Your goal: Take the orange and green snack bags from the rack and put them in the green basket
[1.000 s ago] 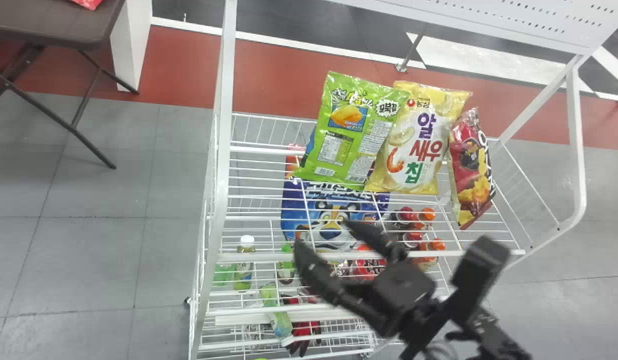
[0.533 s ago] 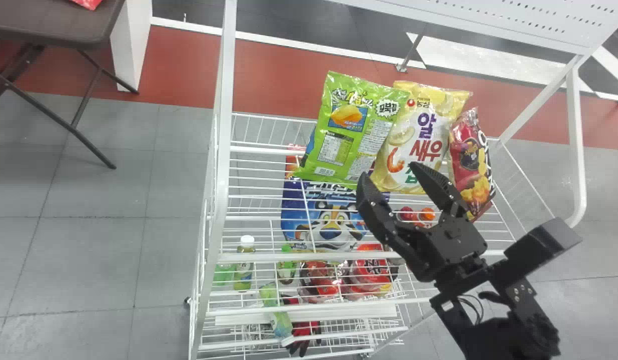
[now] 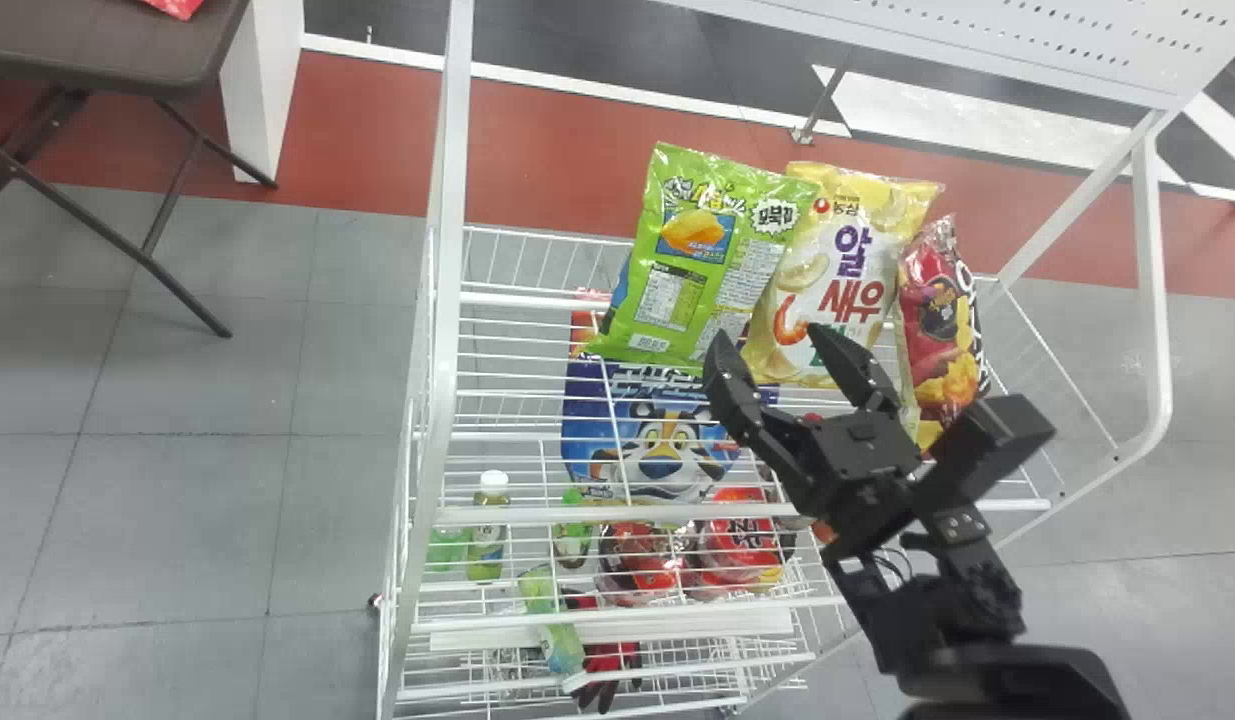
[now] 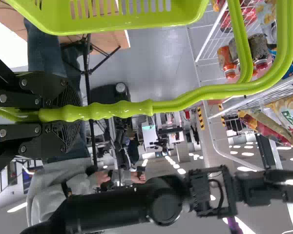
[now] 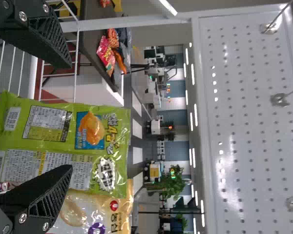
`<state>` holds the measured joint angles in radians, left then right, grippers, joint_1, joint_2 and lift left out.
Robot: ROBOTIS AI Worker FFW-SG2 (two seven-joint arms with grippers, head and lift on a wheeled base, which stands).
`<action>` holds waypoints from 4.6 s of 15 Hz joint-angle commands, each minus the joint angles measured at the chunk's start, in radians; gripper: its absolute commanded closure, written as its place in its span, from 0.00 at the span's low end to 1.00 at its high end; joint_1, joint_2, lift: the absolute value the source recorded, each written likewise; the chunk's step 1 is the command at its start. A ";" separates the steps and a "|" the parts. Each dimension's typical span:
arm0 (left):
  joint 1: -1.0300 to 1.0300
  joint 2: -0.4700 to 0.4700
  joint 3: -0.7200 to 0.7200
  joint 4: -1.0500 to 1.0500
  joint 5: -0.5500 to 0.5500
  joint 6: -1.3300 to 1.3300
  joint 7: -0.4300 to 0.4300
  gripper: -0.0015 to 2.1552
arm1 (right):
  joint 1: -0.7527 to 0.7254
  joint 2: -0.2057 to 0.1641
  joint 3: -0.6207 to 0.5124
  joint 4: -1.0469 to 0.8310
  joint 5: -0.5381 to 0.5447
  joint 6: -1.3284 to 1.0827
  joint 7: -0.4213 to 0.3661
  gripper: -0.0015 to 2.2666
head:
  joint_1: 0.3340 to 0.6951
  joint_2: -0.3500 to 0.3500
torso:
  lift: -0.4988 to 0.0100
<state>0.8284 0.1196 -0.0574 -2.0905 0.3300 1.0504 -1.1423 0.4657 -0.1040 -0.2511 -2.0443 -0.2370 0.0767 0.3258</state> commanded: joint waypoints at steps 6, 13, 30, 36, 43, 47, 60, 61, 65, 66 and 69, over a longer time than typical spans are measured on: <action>0.020 0.000 0.005 -0.010 -0.005 -0.014 -0.002 1.00 | -0.199 -0.003 0.009 0.225 0.024 0.073 -0.001 0.04 | 1.00 0.00 | 0.98; 0.054 0.000 0.019 -0.056 -0.016 -0.005 0.006 1.00 | -0.320 -0.008 0.056 0.349 0.054 0.015 0.007 0.04 | 1.00 0.00 | 0.98; 0.044 -0.008 0.025 -0.039 -0.014 -0.008 0.003 1.00 | -0.427 -0.008 0.107 0.467 0.185 0.073 -0.045 0.99 | 1.00 0.00 | 0.98; 0.040 -0.008 0.025 -0.040 -0.016 -0.005 0.006 1.00 | -0.374 -0.026 0.095 0.391 0.153 0.030 -0.044 0.99 | 1.00 0.00 | 0.98; 0.035 -0.008 0.031 -0.042 -0.009 -0.008 0.001 1.00 | -0.090 -0.054 0.065 0.021 0.045 0.027 -0.030 0.99 | 1.00 0.00 | 0.98; 0.034 -0.009 0.031 -0.037 -0.008 -0.005 0.001 1.00 | 0.091 -0.048 -0.019 -0.192 -0.076 0.177 0.007 0.99 | 1.00 0.00 | 0.98; -0.022 -0.018 0.022 0.013 0.009 -0.014 0.015 1.00 | 0.329 -0.034 -0.088 -0.341 -0.252 0.895 0.223 0.99 | 1.00 0.00 | 0.98; -0.029 -0.018 0.022 0.021 0.009 -0.014 0.015 1.00 | 0.343 -0.036 -0.036 -0.321 -0.220 0.883 0.236 0.99 | 1.00 0.00 | 0.98; -0.046 -0.023 0.021 0.035 0.009 -0.014 0.018 1.00 | 0.349 -0.040 0.151 -0.224 -0.102 0.852 0.243 0.99 | 1.00 0.00 | 0.98; -0.049 -0.024 0.021 0.038 0.009 -0.014 0.018 1.00 | 0.347 -0.043 0.184 -0.203 -0.085 0.843 0.243 0.99 | 1.00 0.00 | 0.98; -0.058 -0.029 0.014 0.038 0.009 -0.014 0.018 1.00 | 0.337 -0.049 0.277 -0.131 -0.048 0.806 0.239 0.99 | 1.00 0.00 | 0.98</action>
<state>0.7739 0.0916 -0.0395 -2.0526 0.3390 1.0363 -1.1243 0.8070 -0.1513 -0.0157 -2.2065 -0.3041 0.9030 0.5659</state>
